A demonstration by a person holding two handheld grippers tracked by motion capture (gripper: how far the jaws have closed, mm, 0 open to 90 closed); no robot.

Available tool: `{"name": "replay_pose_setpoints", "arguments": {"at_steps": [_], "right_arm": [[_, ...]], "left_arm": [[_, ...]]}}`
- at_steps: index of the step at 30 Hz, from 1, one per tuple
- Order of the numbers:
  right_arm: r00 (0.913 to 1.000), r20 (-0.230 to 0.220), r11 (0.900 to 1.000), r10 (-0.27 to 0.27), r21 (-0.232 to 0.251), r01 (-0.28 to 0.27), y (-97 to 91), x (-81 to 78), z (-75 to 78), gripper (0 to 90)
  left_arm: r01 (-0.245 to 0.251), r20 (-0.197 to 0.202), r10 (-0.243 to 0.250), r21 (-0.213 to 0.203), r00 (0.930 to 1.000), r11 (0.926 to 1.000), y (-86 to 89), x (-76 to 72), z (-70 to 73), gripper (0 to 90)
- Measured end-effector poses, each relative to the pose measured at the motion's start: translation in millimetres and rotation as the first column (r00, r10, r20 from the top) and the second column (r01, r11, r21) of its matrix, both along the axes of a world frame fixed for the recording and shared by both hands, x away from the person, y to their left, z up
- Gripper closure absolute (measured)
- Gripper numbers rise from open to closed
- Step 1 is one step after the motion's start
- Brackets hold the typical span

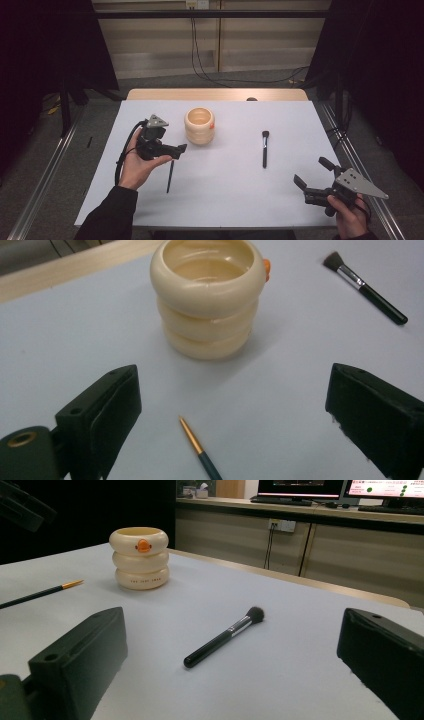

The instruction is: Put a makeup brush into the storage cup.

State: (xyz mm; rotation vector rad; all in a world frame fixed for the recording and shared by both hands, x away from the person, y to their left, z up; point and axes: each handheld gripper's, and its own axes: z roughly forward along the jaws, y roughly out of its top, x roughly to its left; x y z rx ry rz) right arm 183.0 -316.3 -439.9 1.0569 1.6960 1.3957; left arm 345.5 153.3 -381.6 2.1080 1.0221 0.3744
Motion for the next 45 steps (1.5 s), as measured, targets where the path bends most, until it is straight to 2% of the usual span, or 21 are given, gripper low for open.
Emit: {"name": "replay_pose_setpoints", "arguments": {"at_steps": [1, 2, 6, 9, 10, 11, 14, 15, 20, 23, 25, 27, 29, 30, 32, 34, 40, 41, 43, 44, 45], "right_arm": [[1.0, 0.001, 1.0, 0.001, 0.0, -0.001, 0.1, -0.1, 0.0, 0.0], [1.0, 0.0, 1.0, 0.002, 0.001, -0.002, 0.1, 0.0, 0.0, 0.0], [1.0, -0.001, 1.0, -0.001, 0.0, 0.001, 0.1, 0.2, -0.3, 0.0], [1.0, 0.001, 1.0, -0.001, -0.002, 0.001, 0.2, 0.3, -0.3, 0.0], [1.0, -0.001, 1.0, 0.002, -0.003, -0.002, -0.1, 0.5, -0.3, 0.0], [1.0, -0.004, 1.0, 0.006, -0.002, -0.006, -0.2, 0.5, -0.3, 0.0], [1.0, -0.001, 1.0, -0.002, 0.002, 0.002, 0.5, -0.1, -0.3, 0.0], [1.0, -0.002, 1.0, -0.005, 0.002, 0.005, 0.1, 0.2, -0.4, 0.0], [1.0, -0.006, 1.0, -0.003, 0.003, 0.003, 0.4, 0.6, -0.5, 0.0], [1.0, -0.005, 1.0, 0.001, -0.002, -0.001, 0.6, 0.5, -0.4, 0.0], [1.0, -0.009, 1.0, -0.002, 0.002, 0.002, 0.6, 0.5, -0.5, 0.0], [1.0, -0.009, 1.0, 0.001, 0.003, -0.001, 0.9, 0.7, -0.8, 0.0], [0.9999, -0.008, 1.0, 0.007, -0.001, -0.007, 0.8, 0.7, -0.7, 0.0], [1.0, -0.006, 1.0, 0.001, -0.002, -0.001, 1.4, 0.7, -0.8, 0.0], [0.9998, -0.007, 0.9999, 0.016, -0.005, -0.016, 1.8, 0.9, -0.8, 0.0], [0.9999, -0.002, 0.9999, 0.011, -0.01, -0.011, 2.4, 1.2, -0.9, 0.0], [0.9999, -0.01, 0.9999, 0.009, -0.006, -0.009, 2.3, 0.9, -0.9, 0.0], [0.9999, -0.007, 0.9999, 0.008, -0.006, -0.008, 2.7, 1.0, -1.0, 0.0], [0.9999, -0.002, 0.9999, 0.011, -0.01, -0.011, 2.7, 1.5, -1.2, 0.0], [1.0, -0.004, 0.9999, 0.003, -0.011, -0.003, 2.7, 1.4, -1.2, 0.0], [1.0, -0.003, 0.9999, 0.008, -0.011, -0.008, 2.5, 1.4, -1.2, 0.0]], "left_arm": [[0.0, 0.004, 0.0, 0.005, 1.0, 1.0, -0.1, 1.4, -1.8, 4.9], [0.02, -0.016, -0.02, 0.036, 0.9997, 0.9992, 1.2, 3.2, -2.5, 6.1], [0.049, -0.059, -0.043, 0.109, 0.9973, 0.9928, 1.4, 7.5, -5.6, 8.4], [0.031, -0.113, -0.014, 0.154, 0.9935, 0.9875, -1.3, 9.7, -9.6, 12.5], [0.025, -0.131, -0.004, 0.157, 0.9913, 0.9872, -1.0, 11.0, -10.3, 16.1], [0.005, -0.143, 0.014, 0.132, 0.9896, 0.9912, -1.6, 11.7, -11.9, 17.8], [-0.007, -0.198, 0.038, 0.155, 0.9796, 0.9878, -0.1, 15.5, -15.1, 19.3], [0.002, -0.224, 0.035, 0.161, 0.974, 0.9869, 0.1, 16.5, -16.4, 20.6], [-0.001, -0.285, 0.061, 0.205, 0.9565, 0.9787, -1.9, 22.6, -24.1, 25.5], [-0.005, -0.327, 0.081, 0.229, 0.9415, 0.9734, -4.1, 26.8, -29.0, 26.9], [-0.021, -0.354, 0.105, 0.231, 0.9293, 0.9728, -5.9, 28.4, -32.7, 28.5], [-0.01, -0.363, 0.105, 0.253, 0.9257, 0.9673, -6.4, 30.6, -34.6, 29.3], [-0.016, -0.385, 0.114, 0.247, 0.9158, 0.9688, -7.5, 31.1, -35.6, 29.6], [-0.013, -0.378, 0.11, 0.251, 0.9192, 0.968, -8.2, 31.9, -36.3, 29.8], [-0.016, -0.405, 0.111, 0.231, 0.9076, 0.9729, -9.6, 32.3, -38.3, 30.0], [-0.003, -0.442, 0.116, 0.248, 0.8897, 0.9688, -9.6, 35.2, -41.1, 31.1], [-0.034, -0.464, 0.15, 0.25, 0.873, 0.9677, -11.2, 38.5, -46.6, 42.1], [-0.034, -0.476, 0.15, 0.243, 0.8668, 0.9694, -11.8, 38.8, -47.1, 44.0], [-0.051, -0.482, 0.18, 0.268, 0.8577, 0.962, -13.5, 39.7, -48.5, 47.0], [-0.063, -0.482, 0.189, 0.265, 0.8559, 0.9621, -13.9, 40.4, -50.0, 49.2], [-0.063, -0.49, 0.196, 0.275, 0.8496, 0.9595, -13.7, 41.2, -50.6, 50.5]]}}
